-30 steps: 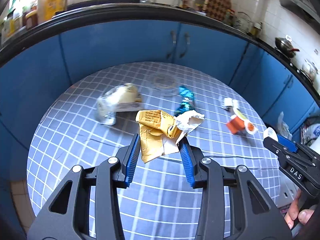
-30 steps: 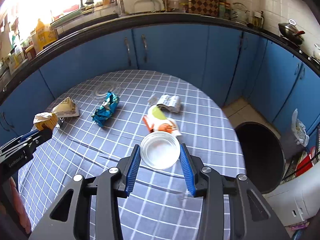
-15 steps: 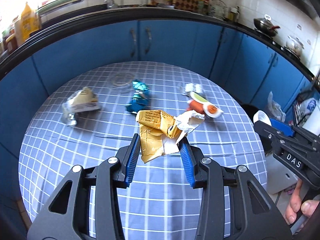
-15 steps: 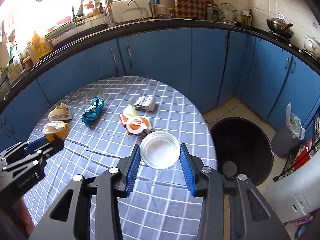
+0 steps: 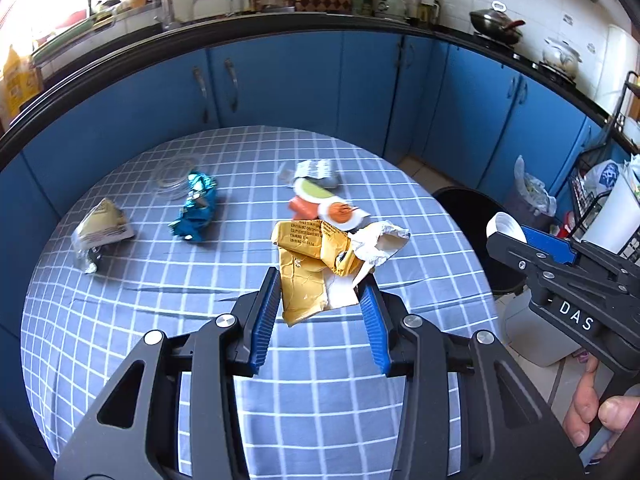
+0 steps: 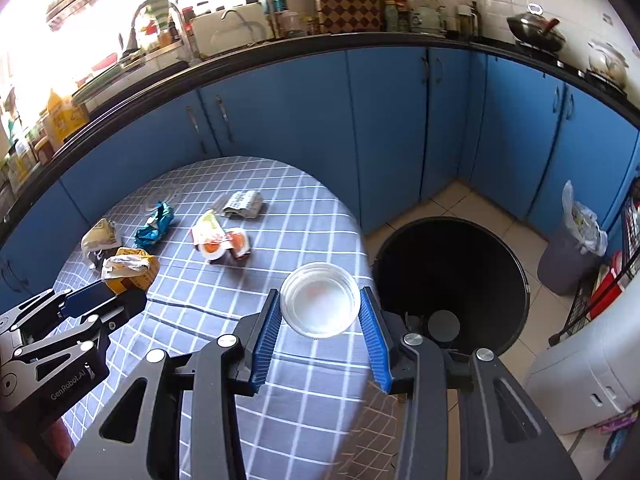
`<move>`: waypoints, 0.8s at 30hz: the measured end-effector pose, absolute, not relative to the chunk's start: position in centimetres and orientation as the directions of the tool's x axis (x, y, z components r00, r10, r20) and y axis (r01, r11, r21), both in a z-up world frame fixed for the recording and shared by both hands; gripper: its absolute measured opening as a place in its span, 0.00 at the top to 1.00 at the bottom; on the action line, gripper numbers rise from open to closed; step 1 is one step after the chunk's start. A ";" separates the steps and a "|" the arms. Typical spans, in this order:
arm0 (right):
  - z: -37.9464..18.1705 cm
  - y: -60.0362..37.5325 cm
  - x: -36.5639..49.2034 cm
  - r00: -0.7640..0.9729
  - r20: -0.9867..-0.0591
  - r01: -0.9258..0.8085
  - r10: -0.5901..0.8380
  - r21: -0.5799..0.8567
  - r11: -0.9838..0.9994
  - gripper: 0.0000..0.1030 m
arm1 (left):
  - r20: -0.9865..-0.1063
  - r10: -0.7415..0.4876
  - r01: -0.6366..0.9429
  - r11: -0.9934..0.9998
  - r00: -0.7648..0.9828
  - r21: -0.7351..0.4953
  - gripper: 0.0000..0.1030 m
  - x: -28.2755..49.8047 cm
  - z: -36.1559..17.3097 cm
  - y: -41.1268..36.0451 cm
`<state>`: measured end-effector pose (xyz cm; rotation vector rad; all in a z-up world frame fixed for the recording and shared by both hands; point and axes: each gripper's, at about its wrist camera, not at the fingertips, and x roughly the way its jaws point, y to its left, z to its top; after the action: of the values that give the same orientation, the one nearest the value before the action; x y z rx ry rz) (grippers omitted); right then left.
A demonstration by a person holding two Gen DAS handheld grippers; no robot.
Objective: Collect trash
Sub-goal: 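Carry both items over the black bin while the right gripper opens to drop the lid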
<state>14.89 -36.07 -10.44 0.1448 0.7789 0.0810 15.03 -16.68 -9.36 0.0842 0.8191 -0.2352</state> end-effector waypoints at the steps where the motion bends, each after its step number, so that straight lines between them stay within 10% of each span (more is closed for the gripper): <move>1: -10.5 -36.3 14.9 0.709 -0.693 -0.017 0.126 0.162 0.987 0.62 | -0.732 -0.179 0.247 0.969 0.658 -0.015 0.60 15.2 -9.4 -17.2; 24: -12.4 -44.2 15.4 0.723 -0.689 0.107 0.058 0.194 0.975 0.62 | -0.713 -0.245 0.379 0.925 0.657 0.031 0.60 16.9 -9.6 -27.3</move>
<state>15.40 -44.24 -12.43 0.2268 0.7643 -0.0272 16.86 -27.31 -9.56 0.1829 0.7775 -0.3558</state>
